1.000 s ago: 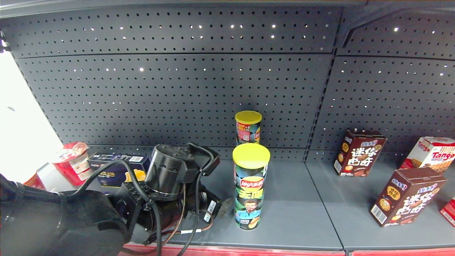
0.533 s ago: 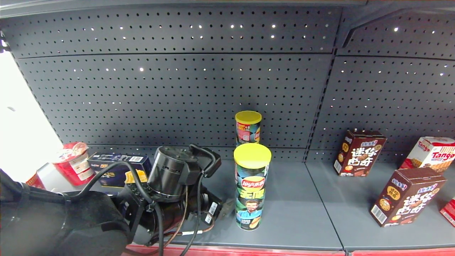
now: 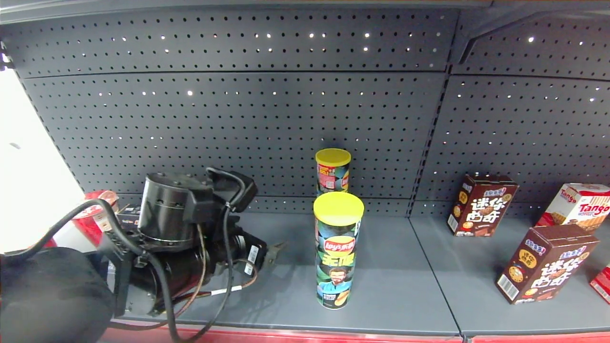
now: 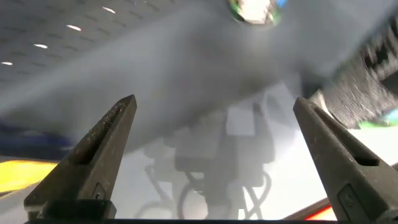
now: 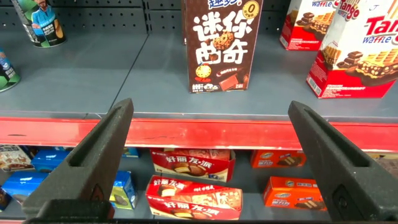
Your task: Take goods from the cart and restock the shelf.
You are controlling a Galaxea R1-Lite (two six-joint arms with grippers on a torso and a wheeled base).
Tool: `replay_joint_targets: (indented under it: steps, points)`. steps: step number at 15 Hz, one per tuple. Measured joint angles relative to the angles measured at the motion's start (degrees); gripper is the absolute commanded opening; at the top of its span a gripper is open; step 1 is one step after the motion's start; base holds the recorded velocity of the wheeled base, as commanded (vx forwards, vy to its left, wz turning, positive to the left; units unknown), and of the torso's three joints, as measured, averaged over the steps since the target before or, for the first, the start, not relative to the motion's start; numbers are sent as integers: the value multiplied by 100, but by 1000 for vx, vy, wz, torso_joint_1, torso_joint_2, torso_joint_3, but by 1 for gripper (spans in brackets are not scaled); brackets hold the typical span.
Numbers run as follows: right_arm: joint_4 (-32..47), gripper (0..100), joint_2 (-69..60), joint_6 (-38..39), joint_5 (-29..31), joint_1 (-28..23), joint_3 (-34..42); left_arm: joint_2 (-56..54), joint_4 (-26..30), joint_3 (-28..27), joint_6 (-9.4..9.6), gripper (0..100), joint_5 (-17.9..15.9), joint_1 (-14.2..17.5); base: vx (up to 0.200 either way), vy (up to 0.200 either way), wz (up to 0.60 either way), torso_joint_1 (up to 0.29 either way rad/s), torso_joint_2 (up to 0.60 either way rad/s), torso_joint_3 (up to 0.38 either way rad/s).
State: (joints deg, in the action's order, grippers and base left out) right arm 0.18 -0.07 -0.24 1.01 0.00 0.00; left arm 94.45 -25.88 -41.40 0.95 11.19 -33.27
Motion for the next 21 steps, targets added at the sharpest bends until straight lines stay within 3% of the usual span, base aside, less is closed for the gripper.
replay_joint_targets:
  steps: [5,8,12,16,19,21]
  points:
    - [0,100,0,0,0,0,0,-1579,965,6,22,100,-4,433,0,0,0,0,0,0]
    - [0,100,0,0,-1,0,0,-2968,1612,223,-16,100,-13,942,0,0,0,0,0,0]
    - [0,100,0,0,0,0,0,-5082,2027,1348,-160,100,-17,1977,0,0,0,0,0,0]
    - [0,100,0,-2,0,0,0,-7288,2411,3007,-273,100,-66,3073,0,0,0,0,0,0]
    - [-2,100,0,0,2,0,0,-8422,2499,3860,-379,100,-107,3547,0,0,0,0,0,0]
    - [-2,100,0,0,0,0,0,-8763,2495,4014,-329,100,-224,3580,0,0,0,0,0,0]
